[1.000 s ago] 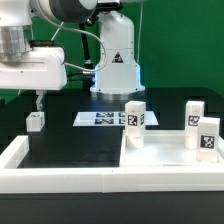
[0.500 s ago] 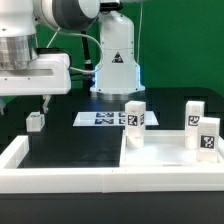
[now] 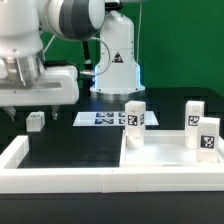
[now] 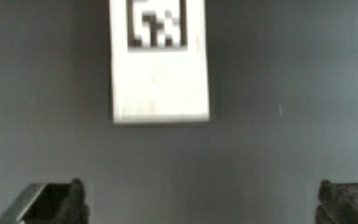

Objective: Assemble square table

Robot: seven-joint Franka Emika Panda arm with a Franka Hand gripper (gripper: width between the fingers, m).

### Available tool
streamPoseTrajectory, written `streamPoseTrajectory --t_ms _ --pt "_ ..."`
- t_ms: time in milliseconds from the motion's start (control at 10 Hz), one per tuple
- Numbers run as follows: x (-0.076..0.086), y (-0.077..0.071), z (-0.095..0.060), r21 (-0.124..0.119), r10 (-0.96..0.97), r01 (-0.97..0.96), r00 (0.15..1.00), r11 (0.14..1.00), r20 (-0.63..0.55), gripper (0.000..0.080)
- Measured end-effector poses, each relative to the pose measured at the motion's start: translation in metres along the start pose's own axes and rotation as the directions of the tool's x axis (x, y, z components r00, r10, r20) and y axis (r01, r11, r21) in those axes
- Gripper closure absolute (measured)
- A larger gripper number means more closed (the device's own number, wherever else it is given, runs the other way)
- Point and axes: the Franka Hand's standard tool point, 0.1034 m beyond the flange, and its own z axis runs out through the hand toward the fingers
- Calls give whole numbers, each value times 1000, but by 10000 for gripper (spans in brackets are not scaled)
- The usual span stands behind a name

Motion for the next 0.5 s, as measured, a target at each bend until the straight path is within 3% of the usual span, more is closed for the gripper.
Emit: streamPoseTrajectory --t_ms 200,400,500 --pt "-5 4 10 6 3 -4 993 1000 119 150" --pt "-20 0 11 47 -5 -7 967 999 253 150" --pt "-20 -1 7 64 -10 -11 950 998 313 150"
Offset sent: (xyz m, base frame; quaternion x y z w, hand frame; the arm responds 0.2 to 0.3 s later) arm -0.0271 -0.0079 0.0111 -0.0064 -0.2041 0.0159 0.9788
